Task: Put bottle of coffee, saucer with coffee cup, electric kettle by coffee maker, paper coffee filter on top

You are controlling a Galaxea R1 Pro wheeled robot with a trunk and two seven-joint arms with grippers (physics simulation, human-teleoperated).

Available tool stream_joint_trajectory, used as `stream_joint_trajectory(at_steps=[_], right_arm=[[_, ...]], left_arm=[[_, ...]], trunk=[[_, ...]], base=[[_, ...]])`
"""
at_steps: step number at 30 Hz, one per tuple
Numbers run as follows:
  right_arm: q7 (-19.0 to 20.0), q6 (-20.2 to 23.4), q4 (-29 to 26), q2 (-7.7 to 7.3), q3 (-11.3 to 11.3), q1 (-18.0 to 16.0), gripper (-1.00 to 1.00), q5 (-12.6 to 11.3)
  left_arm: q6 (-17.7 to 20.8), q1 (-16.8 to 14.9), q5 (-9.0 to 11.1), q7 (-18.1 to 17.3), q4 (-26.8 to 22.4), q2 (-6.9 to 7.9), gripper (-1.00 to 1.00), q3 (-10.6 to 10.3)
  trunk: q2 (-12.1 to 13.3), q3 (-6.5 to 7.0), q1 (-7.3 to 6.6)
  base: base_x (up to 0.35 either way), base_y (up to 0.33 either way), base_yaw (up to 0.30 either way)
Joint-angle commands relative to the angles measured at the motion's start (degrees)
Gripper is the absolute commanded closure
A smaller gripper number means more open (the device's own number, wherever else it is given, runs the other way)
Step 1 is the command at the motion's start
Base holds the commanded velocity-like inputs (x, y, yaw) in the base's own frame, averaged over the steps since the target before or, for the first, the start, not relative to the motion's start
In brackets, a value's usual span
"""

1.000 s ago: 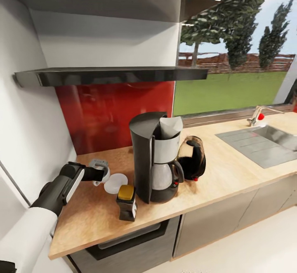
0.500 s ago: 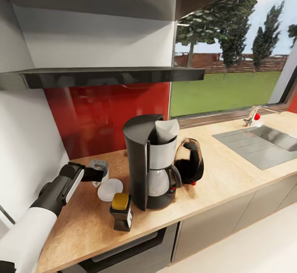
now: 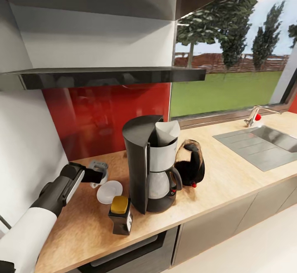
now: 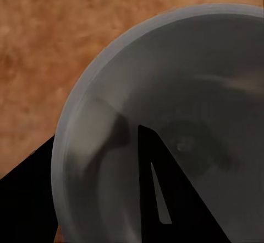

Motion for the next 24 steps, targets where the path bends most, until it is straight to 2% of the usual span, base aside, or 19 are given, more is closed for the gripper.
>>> stream_joint_trajectory(at_steps=[1, 8, 10, 13, 15, 20, 24], right_arm=[[0.17, -0.2, 0.06, -0.04, 0.48, -0.06, -1.0, -0.55], [0.18, -0.2, 0.06, 0.01, 0.52, -0.06, -1.0, -0.55], [0.19, -0.2, 0.06, 0.02, 0.53, -0.06, -1.0, -0.55], [0.19, -0.17, 0.06, 0.03, 0.53, -0.06, -1.0, -0.55], [0.19, -0.18, 0.06, 0.03, 0.53, -0.06, -1.0, -0.55], [0.19, -0.17, 0.06, 0.03, 0.53, -0.06, -1.0, -0.55], [0.19, -0.13, 0.06, 0.03, 0.53, -0.06, -1.0, -0.55]], left_arm=[[0.52, -0.06, -0.3, -0.16, -0.07, 0.11, 1.0, -0.23], [1.26, -0.06, -0.65, -1.9, -0.15, 1.17, 1.0, -2.84], [1.29, -0.1, -0.66, -3.84, -0.2, 2.08, 1.0, -3.77], [1.31, -0.14, -0.78, -8.65, -0.27, 3.44, 1.0, -4.92], [1.33, -0.14, -1.46, -11.16, -0.38, 3.98, 1.0, -5.77], [1.71, -0.15, -3.84, -12.87, -0.84, 4.2, 1.0, -7.51], [1.81, -0.15, -4.33, -13.12, -0.95, 4.06, 1.0, -8.29]], trunk=[[-0.13, -0.13, 0.04], [-0.13, -0.13, 0.04], [-0.13, -0.13, 0.04], [-0.13, -0.13, 0.04], [-0.13, -0.13, 0.04], [-0.13, -0.13, 0.04], [-0.13, -0.13, 0.04]], base=[[0.0, 0.0, 0.0], [0.0, 0.0, 0.0], [0.0, 0.0, 0.0], [0.0, 0.0, 0.0], [0.0, 0.0, 0.0], [0.0, 0.0, 0.0], [0.0, 0.0, 0.0]])
